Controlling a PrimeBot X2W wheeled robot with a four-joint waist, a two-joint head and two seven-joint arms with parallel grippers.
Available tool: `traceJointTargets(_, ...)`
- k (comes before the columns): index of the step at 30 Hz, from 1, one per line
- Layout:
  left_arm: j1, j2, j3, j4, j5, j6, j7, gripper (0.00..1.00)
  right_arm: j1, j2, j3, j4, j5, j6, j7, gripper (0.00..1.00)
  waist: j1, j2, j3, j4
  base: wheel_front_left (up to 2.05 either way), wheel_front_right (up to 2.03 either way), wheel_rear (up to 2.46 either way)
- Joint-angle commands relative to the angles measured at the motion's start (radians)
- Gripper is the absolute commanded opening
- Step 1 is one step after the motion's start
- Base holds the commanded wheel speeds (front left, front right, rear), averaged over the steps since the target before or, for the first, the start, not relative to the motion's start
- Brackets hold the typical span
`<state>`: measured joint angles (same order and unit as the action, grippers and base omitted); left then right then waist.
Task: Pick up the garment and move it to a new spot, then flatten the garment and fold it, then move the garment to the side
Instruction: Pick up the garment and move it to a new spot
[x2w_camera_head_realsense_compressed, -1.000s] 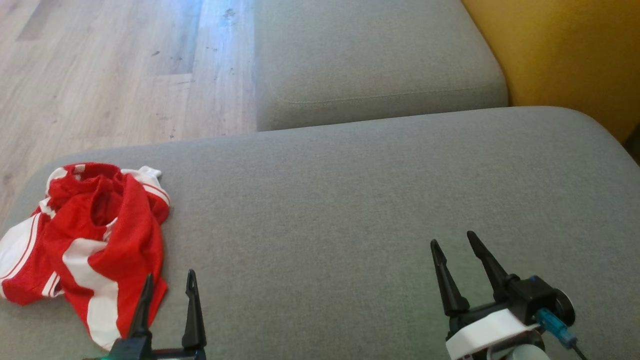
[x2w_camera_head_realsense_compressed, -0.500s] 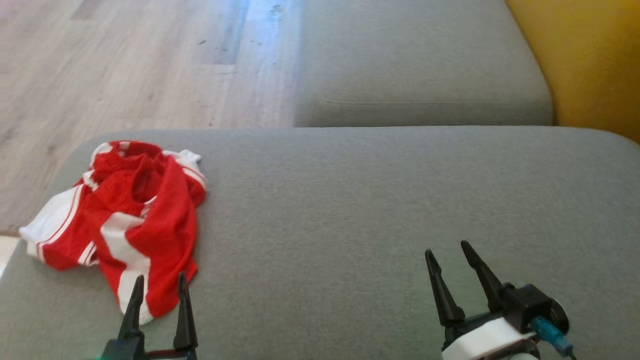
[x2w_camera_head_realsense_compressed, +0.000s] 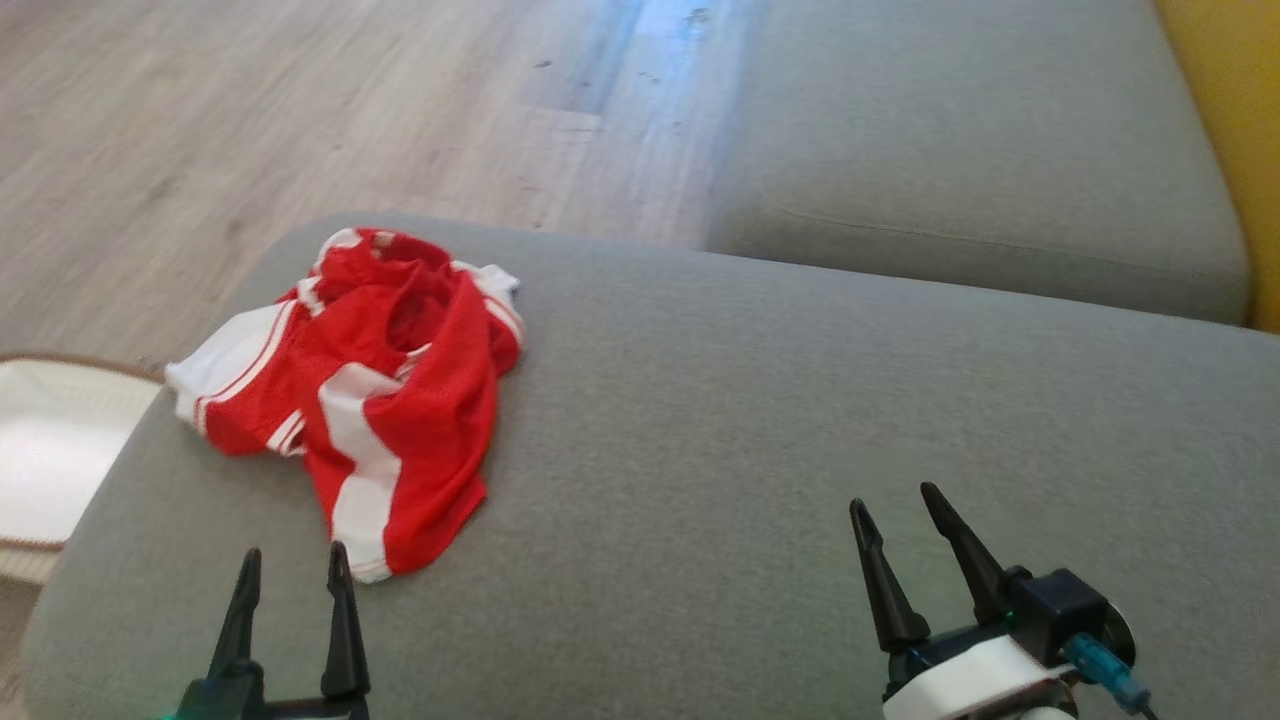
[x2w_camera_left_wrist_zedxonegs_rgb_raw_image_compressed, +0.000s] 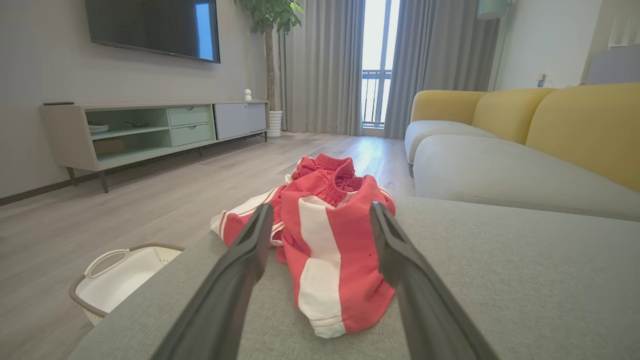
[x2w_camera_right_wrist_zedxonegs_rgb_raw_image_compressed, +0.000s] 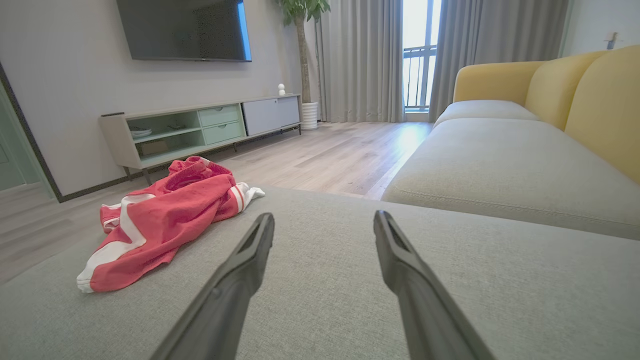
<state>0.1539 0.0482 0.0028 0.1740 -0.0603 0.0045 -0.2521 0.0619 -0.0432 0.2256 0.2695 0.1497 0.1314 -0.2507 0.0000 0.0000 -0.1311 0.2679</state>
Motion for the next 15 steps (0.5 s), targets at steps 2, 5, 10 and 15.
traceJointTargets(2, -0.029, 0.002, 0.038, -0.039, 0.009, -0.004, -0.01, 1.0, -0.035, -0.007, 0.02, -0.034, 0.007, -0.001, -0.011, 1.0, 0.0, 0.0, 0.007, 0.039, 0.0, 0.0, 0.0)
traceJointTargets(5, -0.032, 0.01, 0.042, -0.048, 0.028, -0.004, -0.01, 1.0, -0.037, -0.007, 0.014, -0.033, 0.008, -0.001, -0.011, 1.0, 0.0, 0.0, 0.02, 0.08, 0.0, 0.0, 0.0)
traceJointTargets(10, -0.051, 0.02, 0.047, -0.085, 0.045, 0.006, -0.01, 1.0, -0.043, -0.007, 0.009, -0.03, -0.007, -0.001, -0.011, 1.0, 0.0, 0.0, 0.044, 0.118, 0.0, 0.0, 0.0)
traceJointTargets(15, -0.087, 0.057, 0.072, -0.181, 0.057, 0.018, -0.01, 1.0, -0.048, -0.007, 0.019, -0.02, -0.03, -0.001, -0.011, 1.0, 0.0, 0.0, 0.063, 0.112, 0.0, 0.0, 0.0)
